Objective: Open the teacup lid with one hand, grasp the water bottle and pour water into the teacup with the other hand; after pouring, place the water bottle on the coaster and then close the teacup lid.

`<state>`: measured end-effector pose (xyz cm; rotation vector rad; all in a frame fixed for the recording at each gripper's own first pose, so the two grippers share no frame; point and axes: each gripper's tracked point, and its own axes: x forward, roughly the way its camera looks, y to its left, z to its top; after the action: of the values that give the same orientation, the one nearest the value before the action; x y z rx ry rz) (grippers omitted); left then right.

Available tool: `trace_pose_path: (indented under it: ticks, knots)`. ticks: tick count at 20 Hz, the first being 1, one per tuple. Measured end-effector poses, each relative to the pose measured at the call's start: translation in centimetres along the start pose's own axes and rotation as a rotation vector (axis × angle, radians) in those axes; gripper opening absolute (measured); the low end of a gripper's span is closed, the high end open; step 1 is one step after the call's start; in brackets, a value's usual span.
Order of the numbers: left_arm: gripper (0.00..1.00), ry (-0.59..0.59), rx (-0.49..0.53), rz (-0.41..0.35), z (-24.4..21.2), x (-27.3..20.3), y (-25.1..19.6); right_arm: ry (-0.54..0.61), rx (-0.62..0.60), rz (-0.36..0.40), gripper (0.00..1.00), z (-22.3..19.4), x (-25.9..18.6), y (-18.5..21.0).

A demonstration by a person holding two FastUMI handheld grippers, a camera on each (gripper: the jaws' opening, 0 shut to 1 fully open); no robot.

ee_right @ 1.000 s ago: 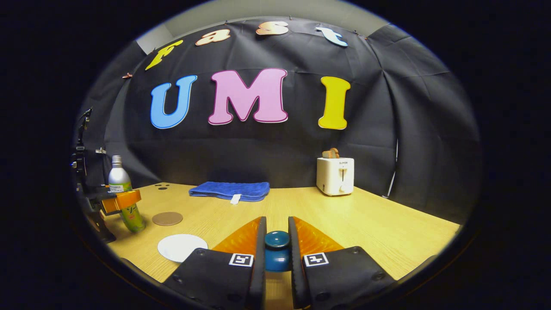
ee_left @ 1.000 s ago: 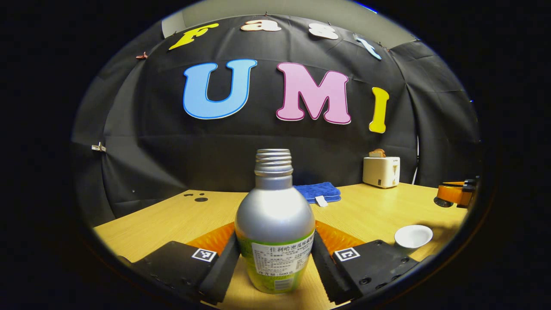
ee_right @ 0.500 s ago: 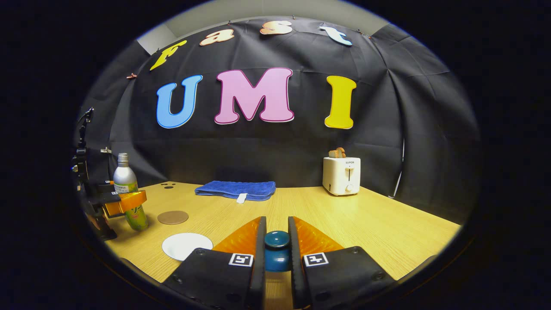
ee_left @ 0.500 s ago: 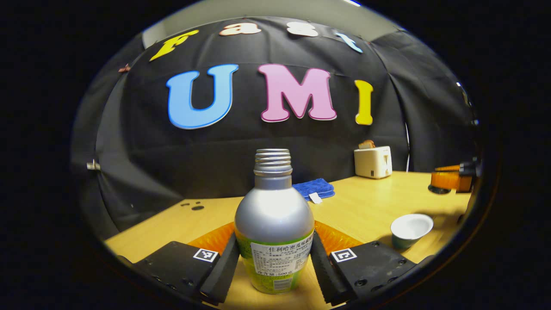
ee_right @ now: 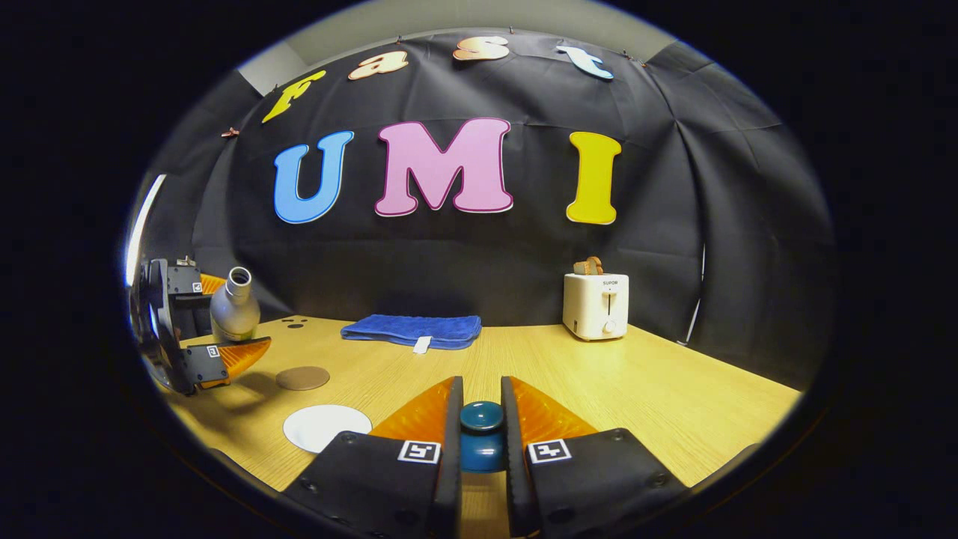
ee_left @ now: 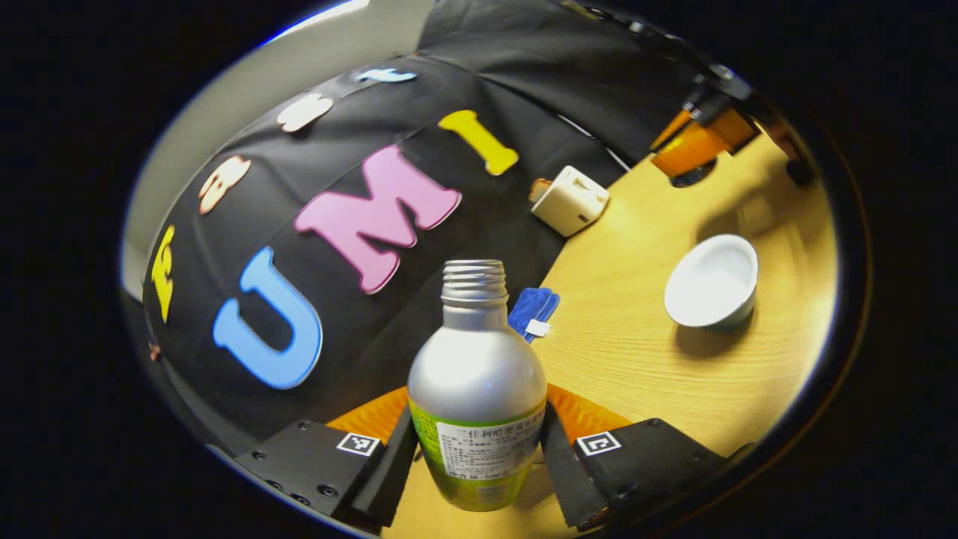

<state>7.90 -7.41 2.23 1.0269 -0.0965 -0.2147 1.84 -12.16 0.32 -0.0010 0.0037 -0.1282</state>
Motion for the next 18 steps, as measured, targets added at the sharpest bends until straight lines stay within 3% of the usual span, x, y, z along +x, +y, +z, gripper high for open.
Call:
trace_pose_path:
  ticks: [10, 18]
  knots:
    - [0.81, -0.019, 0.516, -0.166, 0.6, 1.5, -3.1, -0.001, 0.0, -0.009, 0.28, 0.0, -0.2, -1.3]
    - [0.8, -0.039, 0.723, -0.233, 1.5, 2.1, -4.5, -0.001, 0.002, 0.002, 0.28, 0.0, -0.3, -1.1]
